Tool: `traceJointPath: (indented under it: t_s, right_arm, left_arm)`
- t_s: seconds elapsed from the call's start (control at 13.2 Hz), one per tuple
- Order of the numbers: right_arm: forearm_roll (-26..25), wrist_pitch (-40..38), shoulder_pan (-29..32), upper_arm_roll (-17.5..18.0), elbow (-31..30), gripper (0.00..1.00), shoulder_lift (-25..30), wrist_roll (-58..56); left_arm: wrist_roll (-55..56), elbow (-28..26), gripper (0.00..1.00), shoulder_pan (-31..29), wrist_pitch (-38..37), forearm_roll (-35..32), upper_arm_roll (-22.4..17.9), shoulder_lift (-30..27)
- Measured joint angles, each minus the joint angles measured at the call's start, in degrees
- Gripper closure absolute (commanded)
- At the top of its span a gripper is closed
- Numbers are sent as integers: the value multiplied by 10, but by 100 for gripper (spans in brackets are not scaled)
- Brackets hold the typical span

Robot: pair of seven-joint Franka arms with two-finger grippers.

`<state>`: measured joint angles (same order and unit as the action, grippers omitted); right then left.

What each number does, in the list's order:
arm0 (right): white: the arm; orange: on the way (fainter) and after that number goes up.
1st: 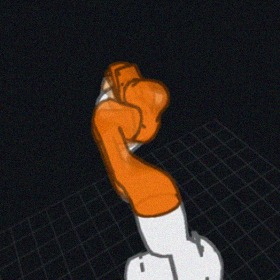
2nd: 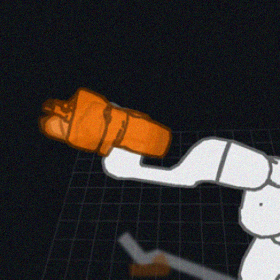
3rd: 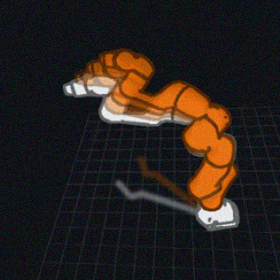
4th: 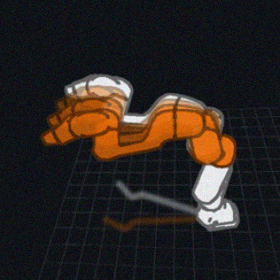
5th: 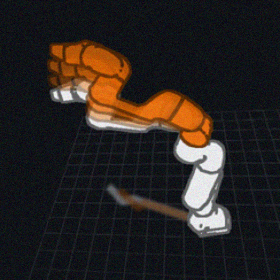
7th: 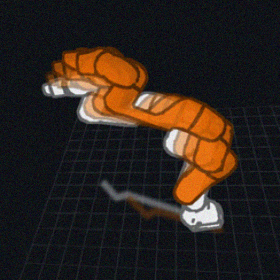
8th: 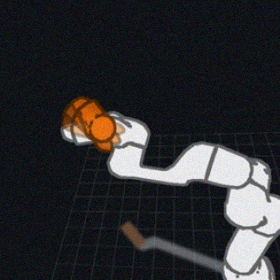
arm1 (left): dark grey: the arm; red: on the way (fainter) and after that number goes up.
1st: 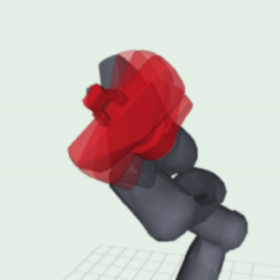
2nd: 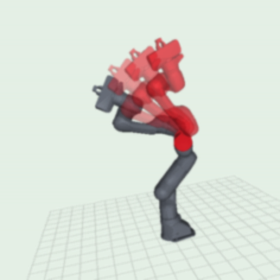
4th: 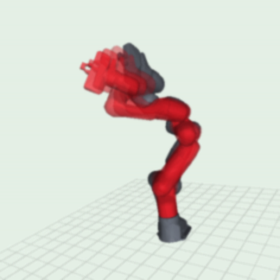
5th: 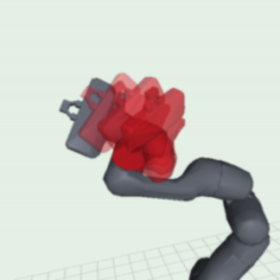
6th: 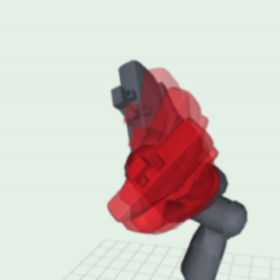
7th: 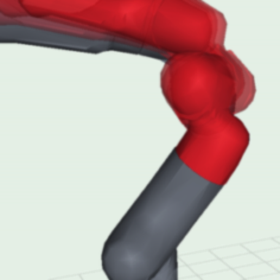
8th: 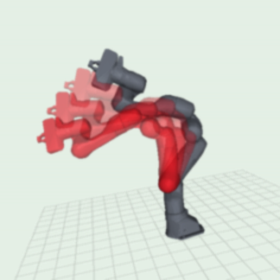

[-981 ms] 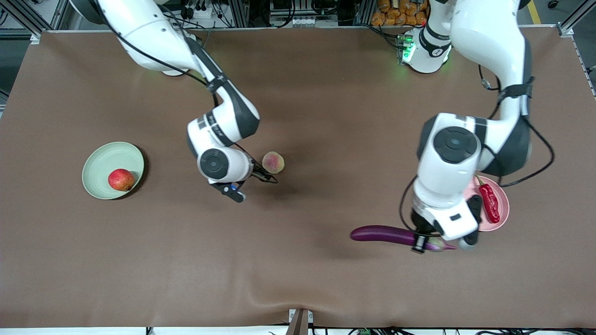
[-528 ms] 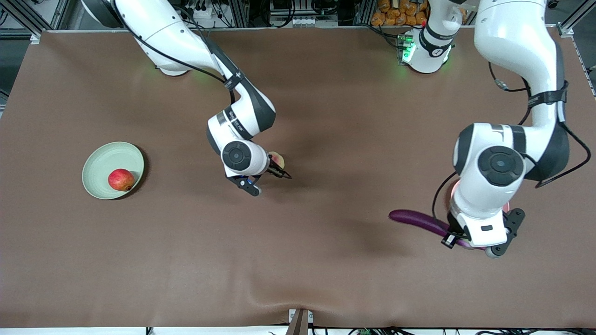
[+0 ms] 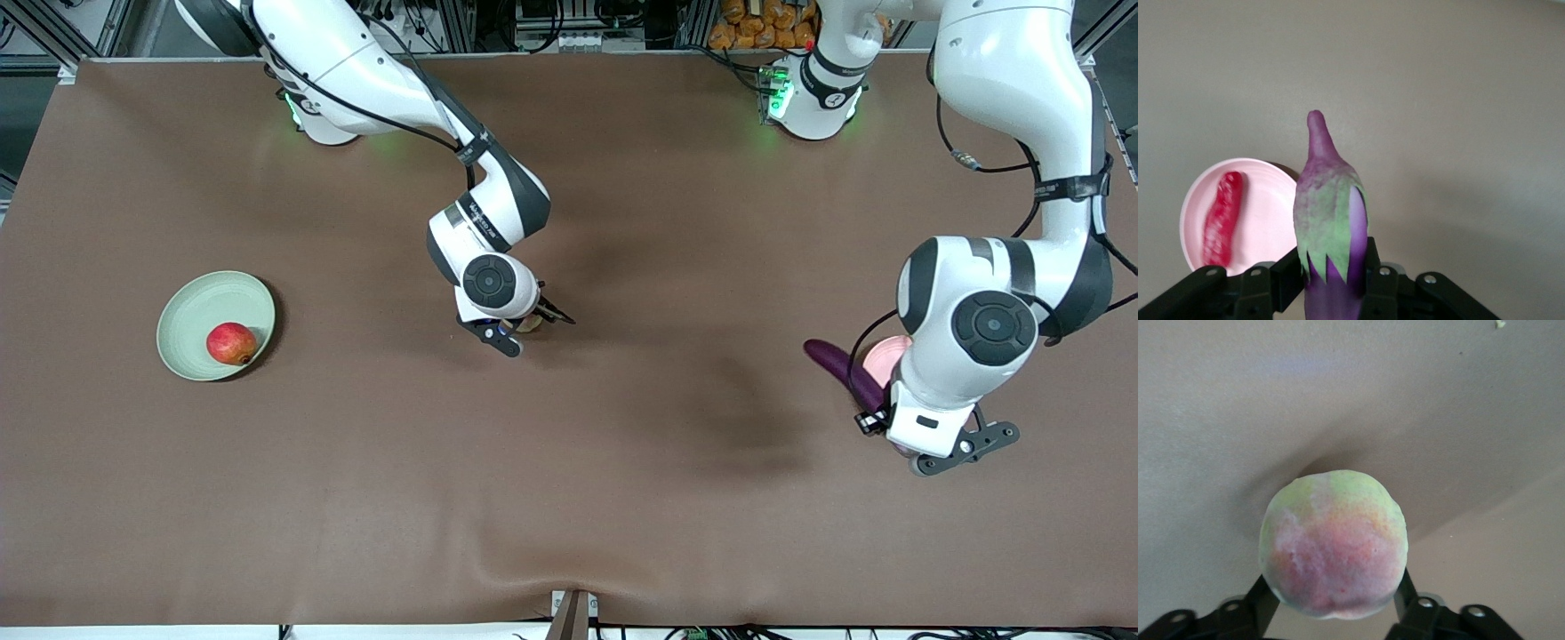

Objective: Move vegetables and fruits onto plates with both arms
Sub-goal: 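Carry the eggplant to the pink plate while the right gripper grasps the peach, then lower the eggplant onto the pink plate while the right gripper places the peach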

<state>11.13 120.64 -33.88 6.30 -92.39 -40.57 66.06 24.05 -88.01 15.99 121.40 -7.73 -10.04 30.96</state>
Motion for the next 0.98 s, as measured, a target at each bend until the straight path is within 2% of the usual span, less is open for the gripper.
traceJointPath:
  t_s: [0.23, 0.45, 0.6, 0.75, 0.98]
  right_arm:
    - [-1, -17, 10, -11, 18, 100, 0, -2]
    - [-3, -166, 57, -17, 87, 100, 5, -46]
    - [-5, -269, 114, -20, 123, 100, 23, -115]
    - [-17, -345, 192, -22, 133, 100, 56, -223]
    - [-60, -414, 301, -22, 133, 100, 99, -372]
  left_arm:
    - [-112, -14, 100, -15, 0, -4, 0, 11]
    - [-177, -14, 100, -27, 2, -53, 0, 41]
    - [-212, -14, 100, -39, 10, -90, 0, 63]
    - [-237, -14, 100, -53, 35, -103, 0, 83]
    - [-250, -14, 100, -60, 43, -103, 0, 94]
